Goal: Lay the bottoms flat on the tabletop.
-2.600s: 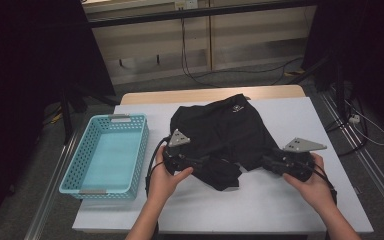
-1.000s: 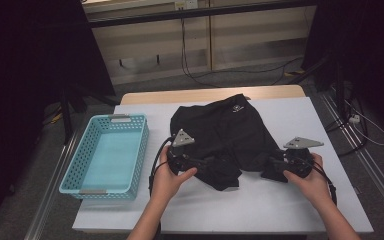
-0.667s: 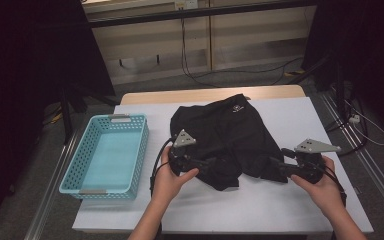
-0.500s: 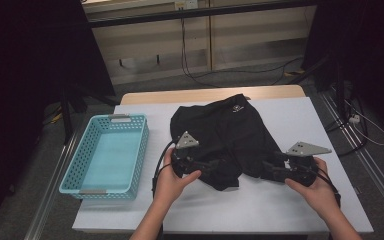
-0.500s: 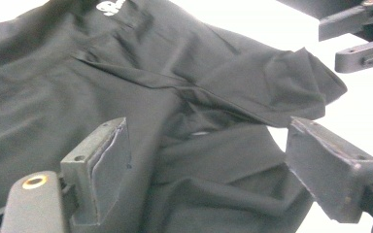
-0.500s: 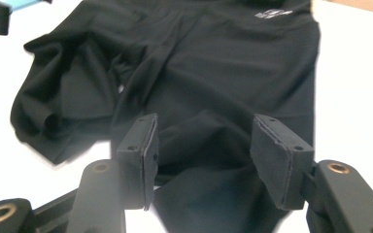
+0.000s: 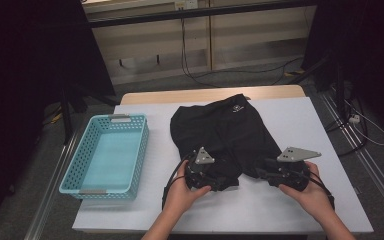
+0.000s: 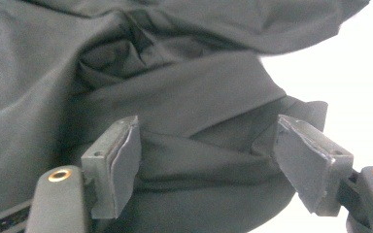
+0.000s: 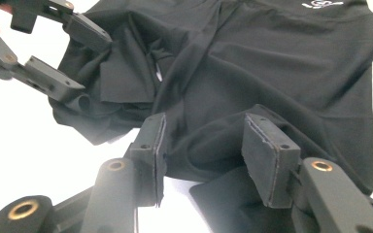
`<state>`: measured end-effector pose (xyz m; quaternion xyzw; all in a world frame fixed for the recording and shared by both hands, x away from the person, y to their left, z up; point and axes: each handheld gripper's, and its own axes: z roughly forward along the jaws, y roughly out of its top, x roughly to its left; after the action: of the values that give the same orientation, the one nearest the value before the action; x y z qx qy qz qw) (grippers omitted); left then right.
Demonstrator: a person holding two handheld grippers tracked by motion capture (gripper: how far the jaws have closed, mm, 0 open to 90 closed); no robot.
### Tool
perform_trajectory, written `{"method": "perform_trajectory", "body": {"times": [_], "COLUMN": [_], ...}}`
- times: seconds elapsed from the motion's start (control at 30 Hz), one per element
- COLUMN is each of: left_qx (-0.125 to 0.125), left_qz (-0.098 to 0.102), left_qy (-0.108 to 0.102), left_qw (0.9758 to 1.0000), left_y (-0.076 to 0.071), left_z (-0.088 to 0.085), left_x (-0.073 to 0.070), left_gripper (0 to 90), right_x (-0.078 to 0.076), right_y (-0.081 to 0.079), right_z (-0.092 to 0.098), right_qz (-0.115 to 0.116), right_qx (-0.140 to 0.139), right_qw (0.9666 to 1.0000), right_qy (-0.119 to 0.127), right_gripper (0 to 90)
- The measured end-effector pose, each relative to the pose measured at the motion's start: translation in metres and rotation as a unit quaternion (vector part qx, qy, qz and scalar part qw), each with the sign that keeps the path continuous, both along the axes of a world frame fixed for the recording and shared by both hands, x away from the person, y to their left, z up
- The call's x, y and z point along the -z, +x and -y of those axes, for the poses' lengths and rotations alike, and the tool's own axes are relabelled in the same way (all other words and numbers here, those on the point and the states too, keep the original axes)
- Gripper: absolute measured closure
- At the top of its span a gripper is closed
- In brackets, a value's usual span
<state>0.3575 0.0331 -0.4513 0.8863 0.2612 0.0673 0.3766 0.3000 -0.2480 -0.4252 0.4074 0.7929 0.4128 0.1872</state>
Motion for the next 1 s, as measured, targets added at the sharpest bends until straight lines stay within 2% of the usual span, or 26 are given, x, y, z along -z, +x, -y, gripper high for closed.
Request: {"method": "perform_trajectory", "body": {"times": [0.07, 0.1, 0.17, 0.23, 0.3, 0.33, 0.4, 0.47, 0.53, 0.67, 0.77, 0.9, 1.0], "left_qx": [0.002, 0.006, 0.018, 0.021, 0.028, 0.028, 0.021, 0.018, 0.009, -0.020, -0.050, -0.082, -0.093], "left_qz": [0.011, 0.009, -0.007, 0.000, -0.021, -0.025, -0.036, -0.051, -0.050, -0.029, -0.015, 0.004, 0.018], "left_qy": [0.003, 0.004, 0.001, 0.001, 0.001, 0.000, 0.004, 0.003, -0.005, -0.027, -0.046, -0.057, -0.059], "left_qw": [0.9999, 0.9999, 0.9998, 0.9998, 0.9994, 0.9993, 0.9991, 0.9985, 0.9987, 0.9990, 0.9976, 0.9950, 0.9938], "left_y": [-0.003, -0.004, -0.006, -0.008, -0.007, -0.007, -0.006, -0.002, 0.002, 0.012, 0.018, 0.025, 0.027], "left_z": [0.003, 0.005, 0.006, 0.007, 0.007, 0.007, 0.006, 0.002, -0.006, -0.031, -0.052, -0.071, -0.076], "left_x": [0.003, 0.002, -0.001, 0.000, -0.002, -0.002, -0.004, -0.008, -0.016, -0.036, -0.047, -0.051, -0.053], "left_gripper": [26.6, 29.3, 47.3, 57.0, 73.4, 79.0, 84.3, 85.3, 85.6, 85.7, 85.7, 85.9, 85.9], "right_x": [0.001, 0.001, 0.001, 0.002, 0.003, 0.003, 0.003, 0.002, 0.001, 0.000, -0.001, -0.004, -0.004], "right_y": [0.000, 0.000, 0.001, 0.001, 0.002, 0.002, 0.002, 0.001, 0.001, 0.001, 0.001, -0.001, -0.002], "right_z": [-0.001, -0.002, -0.001, -0.001, 0.000, 0.000, 0.001, 0.001, 0.002, 0.004, 0.004, -0.004, -0.013], "right_qz": [-0.002, -0.001, -0.001, -0.002, -0.003, -0.003, -0.002, 0.000, 0.002, 0.006, 0.007, 0.005, 0.001], "right_qx": [-0.004, -0.004, -0.004, -0.001, 0.004, 0.005, 0.005, 0.005, 0.006, 0.008, 0.007, -0.008, -0.026], "right_qw": [1.0000, 1.0000, 1.0000, 1.0000, 0.9999, 0.9999, 1.0000, 1.0000, 1.0000, 0.9999, 0.9999, 0.9999, 0.9996], "right_qy": [-0.003, -0.004, -0.003, -0.005, -0.010, -0.008, -0.008, -0.006, -0.005, -0.003, -0.002, -0.004, -0.007], "right_gripper": [52.1, 52.1, 52.1, 52.1, 52.1, 52.1, 52.2, 52.1, 52.1, 52.1, 52.6, 59.4, 61.4]}}
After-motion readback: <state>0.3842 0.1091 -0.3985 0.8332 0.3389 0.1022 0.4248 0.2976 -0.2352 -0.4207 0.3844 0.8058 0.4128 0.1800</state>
